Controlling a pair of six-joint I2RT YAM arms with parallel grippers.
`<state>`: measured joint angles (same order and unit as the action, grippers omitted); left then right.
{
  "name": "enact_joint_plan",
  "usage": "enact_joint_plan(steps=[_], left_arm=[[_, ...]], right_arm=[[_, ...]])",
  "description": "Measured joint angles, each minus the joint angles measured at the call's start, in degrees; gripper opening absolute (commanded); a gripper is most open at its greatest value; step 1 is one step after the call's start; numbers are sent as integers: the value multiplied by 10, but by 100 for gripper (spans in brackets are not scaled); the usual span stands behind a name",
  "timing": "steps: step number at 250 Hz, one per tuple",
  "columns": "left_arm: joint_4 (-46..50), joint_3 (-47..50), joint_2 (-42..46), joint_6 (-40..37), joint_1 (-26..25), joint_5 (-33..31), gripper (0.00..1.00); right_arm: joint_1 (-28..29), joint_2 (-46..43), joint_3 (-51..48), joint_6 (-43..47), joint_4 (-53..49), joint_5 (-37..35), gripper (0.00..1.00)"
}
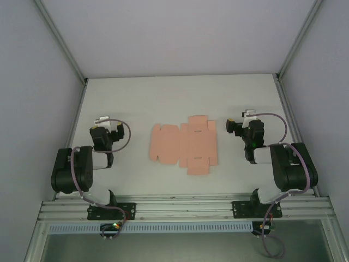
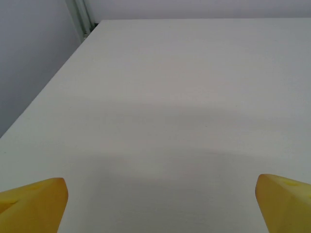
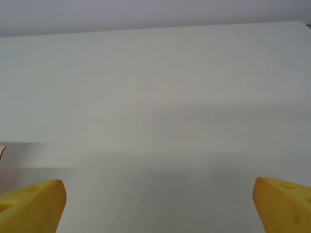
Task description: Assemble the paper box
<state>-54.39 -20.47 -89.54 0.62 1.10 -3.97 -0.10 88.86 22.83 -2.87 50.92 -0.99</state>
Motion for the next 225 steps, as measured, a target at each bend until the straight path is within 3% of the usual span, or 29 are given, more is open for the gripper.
enact_joint_plan(steps=[225], left_arm=[[18,-8,0,-7,5,64,100]], right_arm=[[0,0,0,2,0,2,100]])
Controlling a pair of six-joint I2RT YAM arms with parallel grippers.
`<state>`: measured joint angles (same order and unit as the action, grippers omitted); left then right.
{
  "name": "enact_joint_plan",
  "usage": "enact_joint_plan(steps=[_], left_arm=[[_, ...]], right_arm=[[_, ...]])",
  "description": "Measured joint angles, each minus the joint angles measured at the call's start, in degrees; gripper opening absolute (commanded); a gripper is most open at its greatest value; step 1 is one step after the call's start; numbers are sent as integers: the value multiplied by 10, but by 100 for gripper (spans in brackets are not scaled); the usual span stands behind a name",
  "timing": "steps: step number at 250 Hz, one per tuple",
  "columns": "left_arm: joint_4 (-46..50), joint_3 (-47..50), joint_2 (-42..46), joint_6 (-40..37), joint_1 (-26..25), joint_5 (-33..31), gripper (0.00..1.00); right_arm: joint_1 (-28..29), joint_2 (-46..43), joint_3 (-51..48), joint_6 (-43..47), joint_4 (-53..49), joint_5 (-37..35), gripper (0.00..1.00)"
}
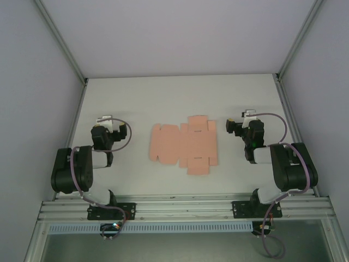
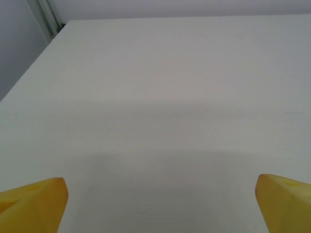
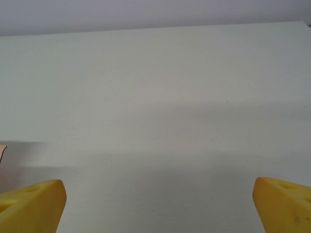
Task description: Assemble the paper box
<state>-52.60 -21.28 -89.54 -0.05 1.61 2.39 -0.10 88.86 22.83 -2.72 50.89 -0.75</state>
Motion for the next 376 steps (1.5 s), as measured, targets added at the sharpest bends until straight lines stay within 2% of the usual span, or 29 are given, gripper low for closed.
enact_joint_plan(steps=[39,66,101,128,167,207,227,242,271,310,326,352,364,376], left_arm=[[48,-9,32,0,0,0,100],[122,-23,109,5,0,-2,100],[223,-73,204,47,-1,20,100],[326,-136,224,97,-12,47,100],[446,-197,191,156,-58,93,100],[509,-216,103,192,-115,151,100],[518,-216,56,208,-130,183,100],[520,-216,28,219,-134,206,100],[517,-216,-9,237,-139,250,100],[490,-219,-43,246,-148,309,100],[461,-219,-54,257,-148,342,95],[426,-219,-75,277,-159,387,79],[413,-219,-81,286,-168,405,67],[405,-219,-83,298,-179,417,50]], right_arm=[[0,-12,2,0,-21,0,100],[2,-62,23,1,-96,-4,100],[24,-137,104,-10,-225,-24,100],[50,-157,187,-62,-342,-32,87],[129,-156,248,-155,-497,-15,61],[206,-101,250,-229,-559,49,42],[213,-48,246,-261,-559,75,40],[212,-4,243,-276,-558,89,34],[212,79,243,-295,-551,106,32],[210,101,255,-304,-522,113,29],[209,103,255,-305,-513,114,30],[209,105,255,-305,-506,115,30],[209,105,254,-305,-505,115,31],[209,105,254,-306,-502,115,31]])
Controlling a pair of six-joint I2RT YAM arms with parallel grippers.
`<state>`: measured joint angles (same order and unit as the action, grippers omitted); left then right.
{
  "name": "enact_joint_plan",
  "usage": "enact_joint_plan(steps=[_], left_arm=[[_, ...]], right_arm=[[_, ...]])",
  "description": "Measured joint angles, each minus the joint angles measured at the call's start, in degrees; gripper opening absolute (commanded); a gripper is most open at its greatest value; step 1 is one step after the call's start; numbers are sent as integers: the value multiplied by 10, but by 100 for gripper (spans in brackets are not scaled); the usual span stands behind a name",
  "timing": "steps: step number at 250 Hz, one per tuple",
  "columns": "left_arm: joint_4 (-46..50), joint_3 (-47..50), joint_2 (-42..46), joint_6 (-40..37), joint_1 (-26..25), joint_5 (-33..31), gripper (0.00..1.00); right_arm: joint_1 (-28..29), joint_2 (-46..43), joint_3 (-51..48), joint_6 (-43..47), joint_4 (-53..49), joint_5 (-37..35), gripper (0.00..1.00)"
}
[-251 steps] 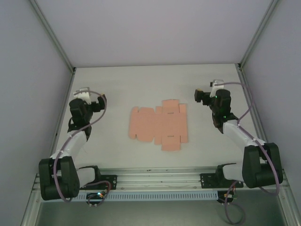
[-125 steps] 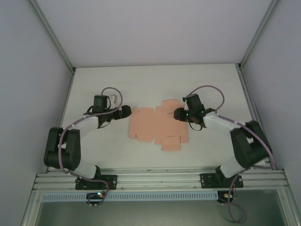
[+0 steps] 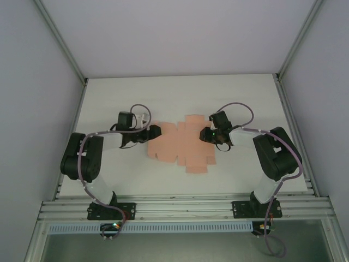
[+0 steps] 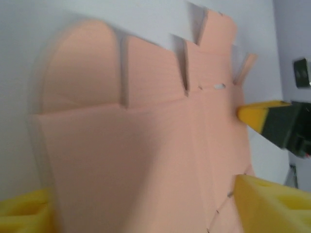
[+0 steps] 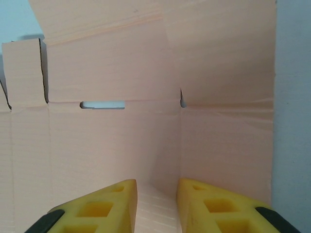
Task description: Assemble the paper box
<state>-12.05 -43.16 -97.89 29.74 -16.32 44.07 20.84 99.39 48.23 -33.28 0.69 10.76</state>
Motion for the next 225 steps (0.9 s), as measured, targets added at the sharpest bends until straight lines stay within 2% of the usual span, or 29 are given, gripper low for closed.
enact_joint_plan(steps=[30,49,86,127,176,204,225], left_arm=[[-14,-1,1,7,-17,17,16],[-15,-1,7,18,-17,19,0],[-12,-1,45,23,-21,24,0],[-23,-2,100,33,-24,29,0],[-56,-12,175,57,-23,50,0],[-74,-16,219,70,-23,64,0],[-78,-16,253,76,-23,70,0]], right_arm=[[0,0,-2,0,6,0,33],[0,0,-1,0,6,1,38],[-3,-9,7,18,-5,18,55],[-19,-108,7,48,-38,42,63],[-92,-254,-15,92,-35,133,70],[-146,-301,-63,100,-16,201,69],[-162,-317,-96,103,-6,239,67]])
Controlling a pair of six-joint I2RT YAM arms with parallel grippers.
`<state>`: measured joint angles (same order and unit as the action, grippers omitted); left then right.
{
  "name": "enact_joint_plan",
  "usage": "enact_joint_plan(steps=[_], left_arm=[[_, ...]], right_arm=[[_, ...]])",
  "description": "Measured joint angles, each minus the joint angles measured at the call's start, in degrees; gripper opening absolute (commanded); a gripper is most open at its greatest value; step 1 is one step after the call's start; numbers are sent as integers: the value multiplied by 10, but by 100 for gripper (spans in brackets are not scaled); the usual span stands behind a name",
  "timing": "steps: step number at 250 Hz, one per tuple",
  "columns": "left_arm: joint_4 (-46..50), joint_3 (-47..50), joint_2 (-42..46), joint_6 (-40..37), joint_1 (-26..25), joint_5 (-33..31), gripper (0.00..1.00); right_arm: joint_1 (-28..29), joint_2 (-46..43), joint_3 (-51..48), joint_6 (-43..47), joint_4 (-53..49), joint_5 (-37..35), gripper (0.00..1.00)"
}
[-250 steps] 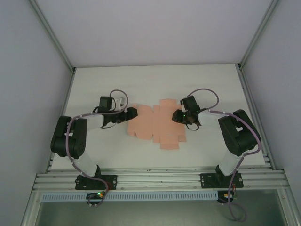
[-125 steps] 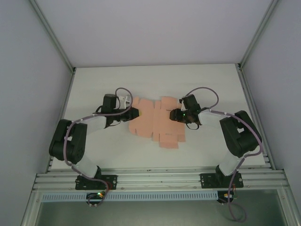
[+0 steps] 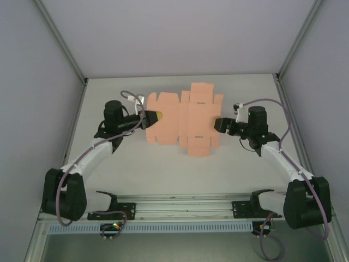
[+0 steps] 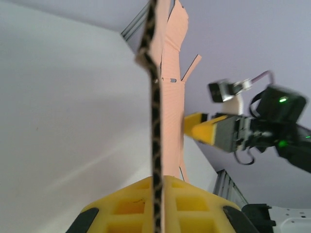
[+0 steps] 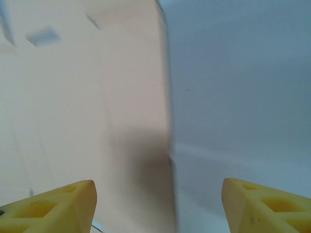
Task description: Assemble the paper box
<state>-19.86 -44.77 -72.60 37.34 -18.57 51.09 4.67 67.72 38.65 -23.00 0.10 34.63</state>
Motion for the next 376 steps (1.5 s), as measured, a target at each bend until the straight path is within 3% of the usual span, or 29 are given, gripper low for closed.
enact_joint_plan(steps=[49,67,87,154,172,177,182,190,191,192,193,195,224,266,291,326,376], left_arm=[[8,0,63,2,-1,-5,0],[15,0,76,-1,-1,-12,0],[19,2,83,-3,-1,-19,0],[23,12,88,-10,-1,-47,0],[23,16,88,-11,0,-57,0],[23,17,88,-11,0,-59,9],[23,18,88,-12,0,-62,26],[27,19,88,-17,-1,-65,66],[27,19,88,-17,-1,-65,76],[28,19,88,-17,-1,-65,76],[30,19,88,-18,-1,-66,87],[32,19,89,-20,-1,-67,97],[103,18,99,-50,-2,-127,100],[255,10,108,-96,-2,-299,100],[319,-2,100,-111,-2,-355,100],[327,-18,71,-117,-9,-347,100],[291,-72,-24,-116,-45,-272,100]], right_arm=[[-1,-5,-31,-7,31,76,47],[-1,-6,-36,-16,55,98,45],[-1,-12,-47,-22,88,120,31],[-2,-49,-57,-26,127,143,0],[-2,-59,-60,-25,131,148,0],[-2,-62,-61,-23,133,150,0],[-2,-65,-63,-22,135,150,0],[-2,-68,-66,-22,135,151,0],[-2,-69,-66,-22,135,151,0],[-2,-69,-66,-21,135,151,0],[-2,-70,-66,-20,135,151,0],[-2,-70,-66,-19,135,151,0],[5,-82,-63,19,100,129,0],[88,-76,-19,127,-37,-4,0],[155,-47,14,181,-98,-123,0],[226,26,52,238,-147,-293,0],[318,142,88,358,-133,-515,0]])
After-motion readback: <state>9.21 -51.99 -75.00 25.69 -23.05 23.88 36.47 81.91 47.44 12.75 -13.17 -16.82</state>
